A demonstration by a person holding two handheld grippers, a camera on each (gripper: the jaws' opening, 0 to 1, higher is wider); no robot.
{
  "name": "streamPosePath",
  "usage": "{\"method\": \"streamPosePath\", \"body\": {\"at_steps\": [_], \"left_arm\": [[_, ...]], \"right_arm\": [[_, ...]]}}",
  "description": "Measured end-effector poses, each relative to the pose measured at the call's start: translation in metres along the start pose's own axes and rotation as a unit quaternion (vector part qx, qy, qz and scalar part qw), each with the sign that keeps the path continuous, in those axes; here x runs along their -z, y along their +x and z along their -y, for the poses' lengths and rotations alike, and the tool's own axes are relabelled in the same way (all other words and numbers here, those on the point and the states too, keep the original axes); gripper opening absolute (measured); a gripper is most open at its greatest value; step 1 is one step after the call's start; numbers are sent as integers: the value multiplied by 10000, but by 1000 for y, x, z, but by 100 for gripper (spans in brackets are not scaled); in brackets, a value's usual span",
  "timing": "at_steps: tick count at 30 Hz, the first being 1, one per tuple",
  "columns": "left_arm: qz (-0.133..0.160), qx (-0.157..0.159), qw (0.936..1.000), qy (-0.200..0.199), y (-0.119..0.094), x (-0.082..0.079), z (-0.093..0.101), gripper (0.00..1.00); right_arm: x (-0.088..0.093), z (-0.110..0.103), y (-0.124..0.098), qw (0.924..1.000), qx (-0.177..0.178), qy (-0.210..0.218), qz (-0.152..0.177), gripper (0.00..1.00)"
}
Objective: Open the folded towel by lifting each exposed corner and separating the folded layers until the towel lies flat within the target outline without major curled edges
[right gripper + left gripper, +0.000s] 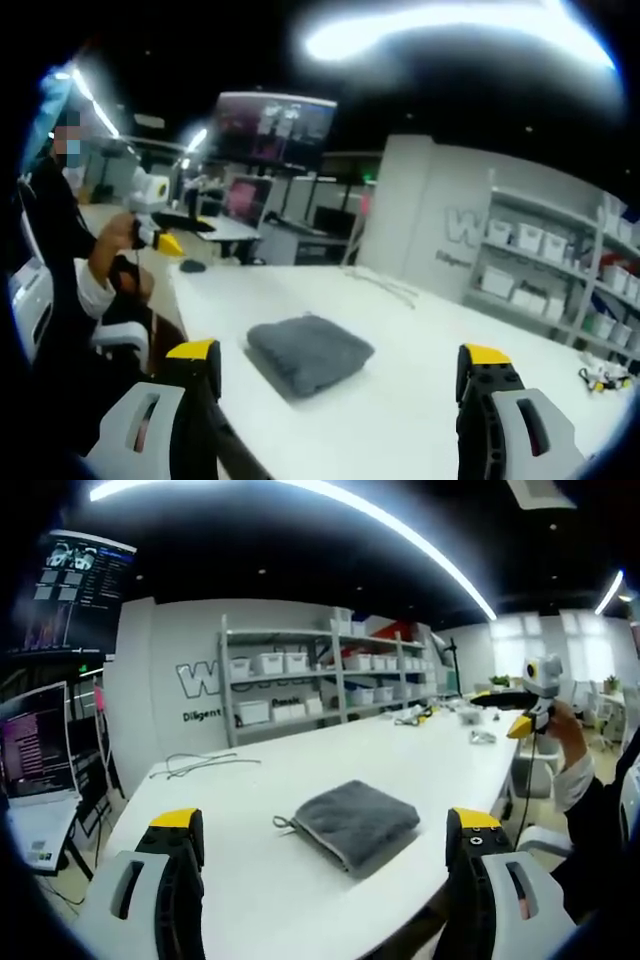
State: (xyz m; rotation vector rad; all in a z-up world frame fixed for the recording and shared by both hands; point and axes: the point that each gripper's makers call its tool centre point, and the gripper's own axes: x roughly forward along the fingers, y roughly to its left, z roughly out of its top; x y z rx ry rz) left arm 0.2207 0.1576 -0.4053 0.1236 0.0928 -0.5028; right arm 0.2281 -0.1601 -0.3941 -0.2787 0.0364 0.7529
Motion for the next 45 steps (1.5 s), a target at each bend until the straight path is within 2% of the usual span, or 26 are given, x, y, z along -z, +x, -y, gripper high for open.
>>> {"method": "streamPosePath", "body": {"at_steps": [24, 35, 45], "left_arm": [[-155, 70, 9999, -13, 6, 10, 3, 99], [-161, 58, 9999, 14, 7, 12, 1, 97], [-173, 54, 9998, 63, 7, 13, 4, 96]], "right_arm": [[12, -2, 9, 9998, -52, -5, -178, 97], [8, -4, 11, 9999, -82, 95, -46, 95], [11, -4, 12, 9999, -78, 86, -73, 95]]}}
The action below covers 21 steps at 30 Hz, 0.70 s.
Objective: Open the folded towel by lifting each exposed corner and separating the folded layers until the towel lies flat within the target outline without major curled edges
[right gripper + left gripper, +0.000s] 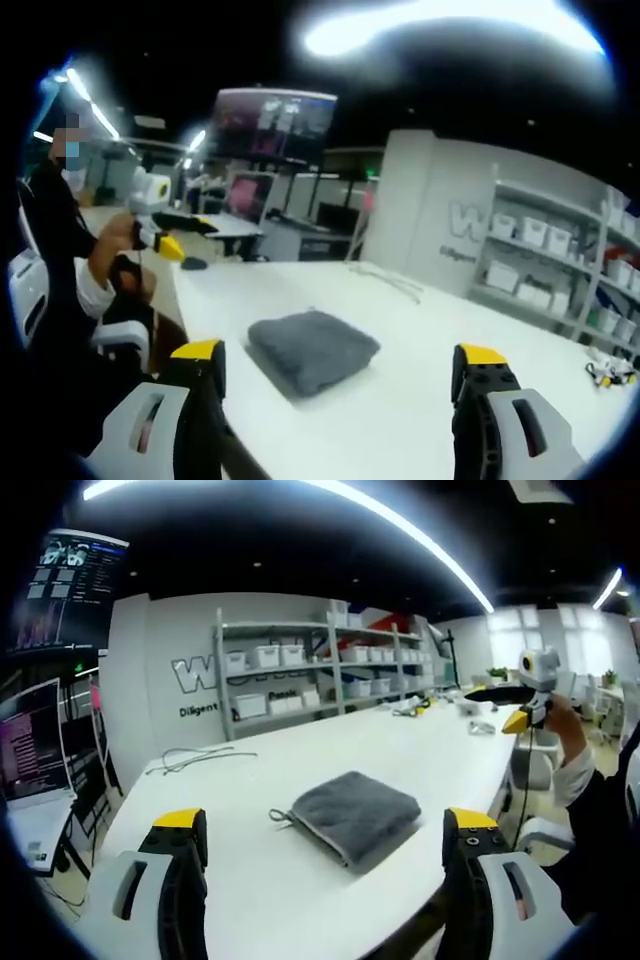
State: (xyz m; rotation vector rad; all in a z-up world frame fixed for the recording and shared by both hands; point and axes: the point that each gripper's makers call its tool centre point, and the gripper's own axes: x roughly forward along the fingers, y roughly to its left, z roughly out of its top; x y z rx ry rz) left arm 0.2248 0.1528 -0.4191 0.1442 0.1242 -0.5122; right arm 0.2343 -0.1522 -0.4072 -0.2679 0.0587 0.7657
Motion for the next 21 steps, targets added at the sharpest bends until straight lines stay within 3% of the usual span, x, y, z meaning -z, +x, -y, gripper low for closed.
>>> {"method": "streamPosePath", "body": {"at_steps": [21], "left_arm": [[-97, 85, 9999, 65, 5, 5, 3, 96]], "right_arm": [[10, -1, 15, 9999, -48, 24, -122, 92]]}}
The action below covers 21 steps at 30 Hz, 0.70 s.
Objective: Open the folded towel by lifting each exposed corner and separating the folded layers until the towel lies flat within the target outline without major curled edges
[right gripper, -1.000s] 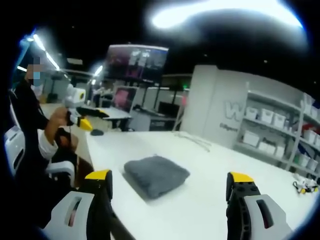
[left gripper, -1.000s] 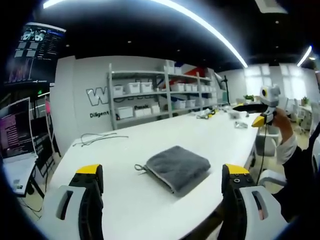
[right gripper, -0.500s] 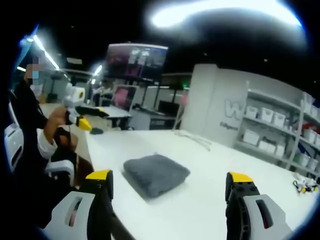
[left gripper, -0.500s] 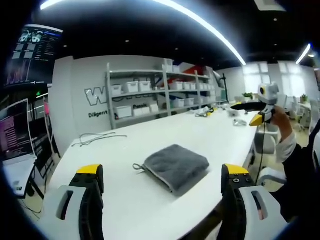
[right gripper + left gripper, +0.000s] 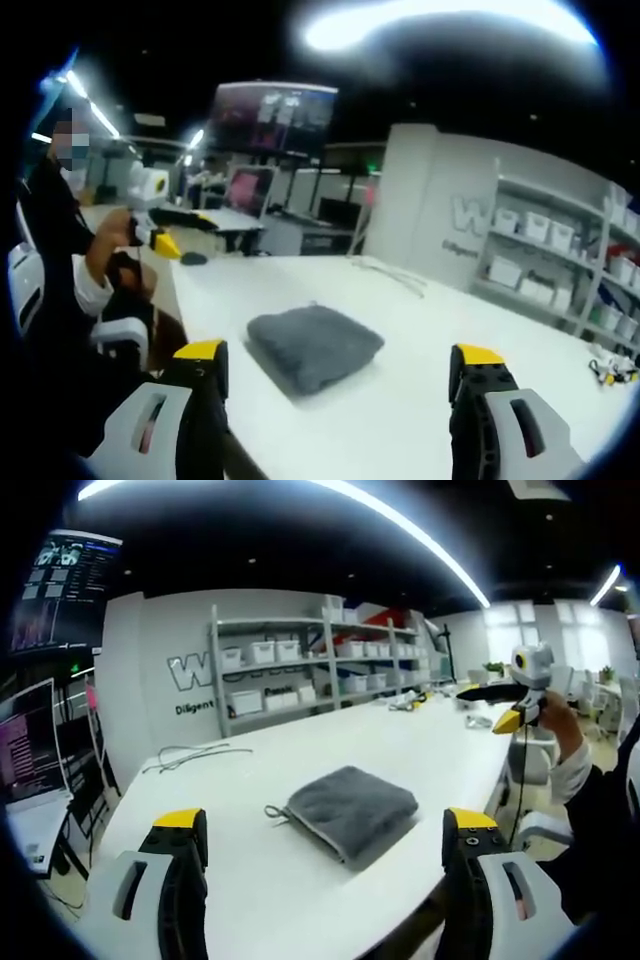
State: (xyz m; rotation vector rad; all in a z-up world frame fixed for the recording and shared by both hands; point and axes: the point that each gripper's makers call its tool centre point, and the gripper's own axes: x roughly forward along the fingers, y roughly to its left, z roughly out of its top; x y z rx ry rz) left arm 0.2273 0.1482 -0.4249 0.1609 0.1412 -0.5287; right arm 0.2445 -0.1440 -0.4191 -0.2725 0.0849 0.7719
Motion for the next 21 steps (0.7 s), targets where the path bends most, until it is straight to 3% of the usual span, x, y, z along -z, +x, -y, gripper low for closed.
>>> {"method": "streamPosePath", "body": {"at_steps": [21], "left_arm": [[-99, 36, 9999, -18, 5, 5, 3, 98]], "right_arm": [[8, 0, 7, 9999, -67, 43, -106, 95]]}}
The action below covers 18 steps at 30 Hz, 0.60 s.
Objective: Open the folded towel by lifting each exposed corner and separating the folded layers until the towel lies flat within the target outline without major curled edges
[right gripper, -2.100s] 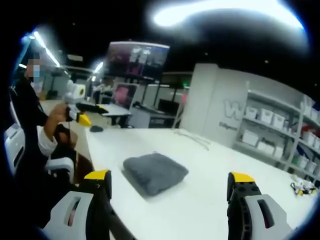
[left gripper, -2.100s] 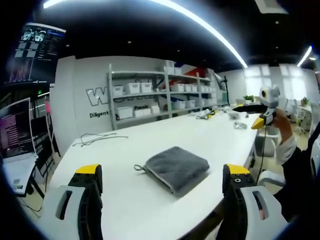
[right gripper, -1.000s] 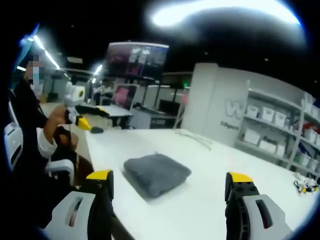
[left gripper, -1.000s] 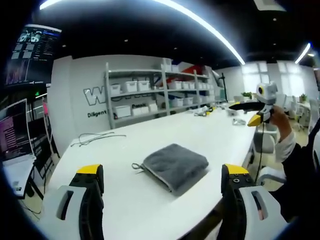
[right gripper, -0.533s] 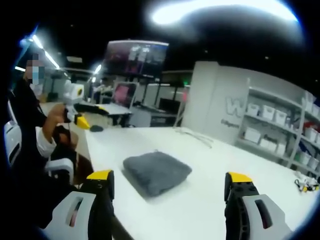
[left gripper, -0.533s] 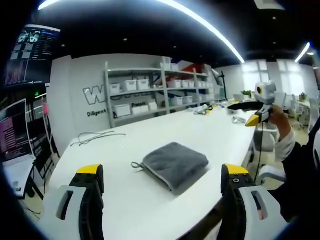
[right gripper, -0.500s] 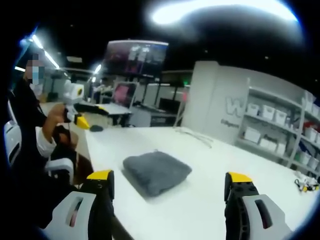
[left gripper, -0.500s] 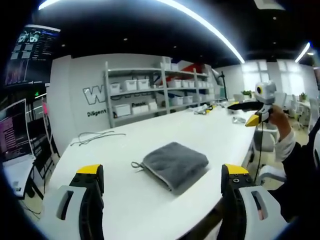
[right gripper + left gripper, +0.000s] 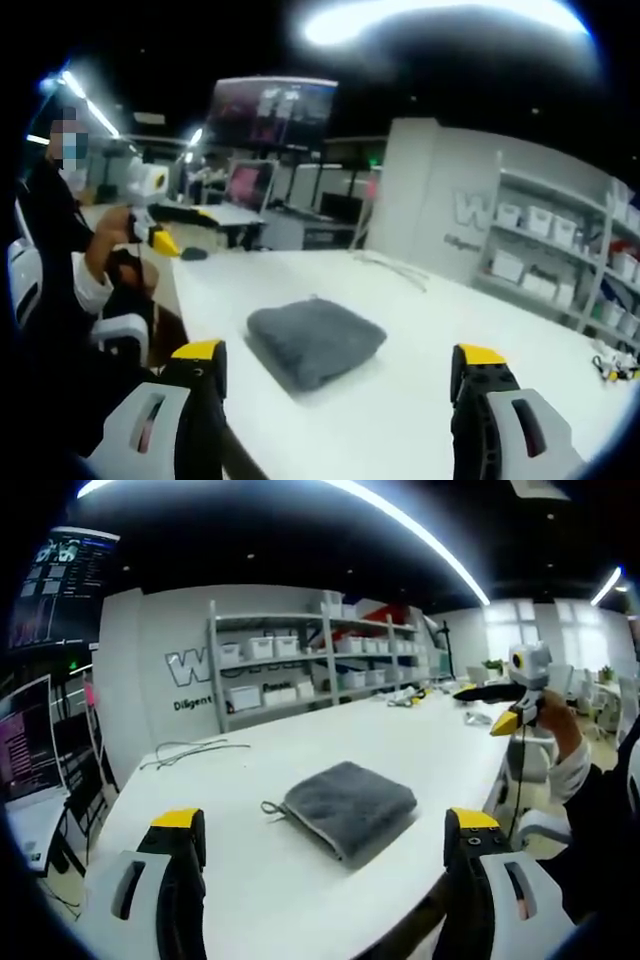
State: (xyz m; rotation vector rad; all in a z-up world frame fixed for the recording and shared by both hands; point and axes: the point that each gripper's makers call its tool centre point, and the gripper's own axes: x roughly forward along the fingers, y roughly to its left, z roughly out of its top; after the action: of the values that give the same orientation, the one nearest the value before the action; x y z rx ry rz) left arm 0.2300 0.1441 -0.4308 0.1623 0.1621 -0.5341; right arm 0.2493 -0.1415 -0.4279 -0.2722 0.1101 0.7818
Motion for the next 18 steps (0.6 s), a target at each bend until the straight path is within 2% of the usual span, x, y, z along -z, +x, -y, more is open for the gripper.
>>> {"method": "streamPosePath", "body": {"at_steps": [18], "left_arm": [[-35, -5, 10000, 14, 0, 1, -1, 99]], "right_arm": [[-1, -3, 1, 10000, -71, 6, 11, 99]]}}
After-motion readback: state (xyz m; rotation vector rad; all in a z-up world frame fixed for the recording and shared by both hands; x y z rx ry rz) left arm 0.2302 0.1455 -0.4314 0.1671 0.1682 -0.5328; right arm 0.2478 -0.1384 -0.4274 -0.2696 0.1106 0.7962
